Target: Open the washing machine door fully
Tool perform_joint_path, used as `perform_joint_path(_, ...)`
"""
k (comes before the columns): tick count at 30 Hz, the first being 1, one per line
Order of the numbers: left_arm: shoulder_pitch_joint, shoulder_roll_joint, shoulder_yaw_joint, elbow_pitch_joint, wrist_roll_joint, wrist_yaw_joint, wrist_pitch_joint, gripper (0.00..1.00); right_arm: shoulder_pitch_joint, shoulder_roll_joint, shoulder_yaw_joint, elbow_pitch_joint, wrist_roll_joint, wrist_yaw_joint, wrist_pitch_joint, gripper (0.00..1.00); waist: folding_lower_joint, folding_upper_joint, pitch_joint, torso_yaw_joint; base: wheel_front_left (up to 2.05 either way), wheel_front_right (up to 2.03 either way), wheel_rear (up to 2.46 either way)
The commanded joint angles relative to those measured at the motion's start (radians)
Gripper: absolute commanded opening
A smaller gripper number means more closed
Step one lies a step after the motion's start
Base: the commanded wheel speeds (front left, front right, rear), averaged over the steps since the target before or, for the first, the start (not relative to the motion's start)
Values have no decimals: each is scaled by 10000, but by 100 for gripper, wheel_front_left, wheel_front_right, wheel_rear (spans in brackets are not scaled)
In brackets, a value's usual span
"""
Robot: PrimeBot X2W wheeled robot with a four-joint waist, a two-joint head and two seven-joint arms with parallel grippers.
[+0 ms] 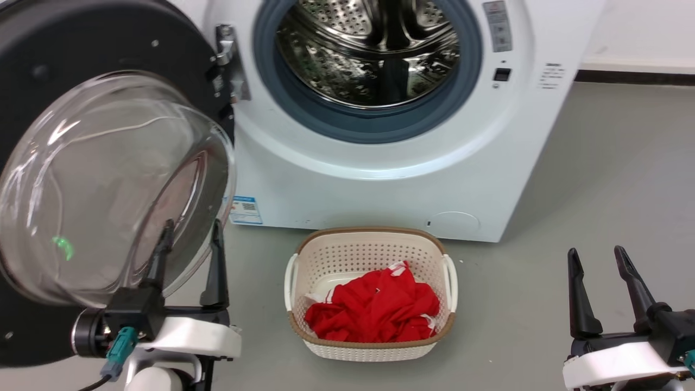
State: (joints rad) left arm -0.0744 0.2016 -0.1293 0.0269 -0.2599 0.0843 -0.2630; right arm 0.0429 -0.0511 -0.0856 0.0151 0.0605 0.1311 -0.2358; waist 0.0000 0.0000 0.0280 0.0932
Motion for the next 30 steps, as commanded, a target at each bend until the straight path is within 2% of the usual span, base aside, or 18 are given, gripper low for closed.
perform_joint_path(1,-168,-79,-122,143,47,-76,-22,100,77,19,32,-85,-62,-7,42,100,0,0,-35,-363,0,0,0)
perform_joint_path(11,-223,-450,-315,562,265,-207,-24,100,150,18,310,41,160,-7,-17,100,0,0,156,-744,0,0,0)
perform_joint_path(30,-110,-672,-99,657,618,-367,-24,100,-32,18,274,182,143,-7,-105,100,0,0,195,-692,0,0,0)
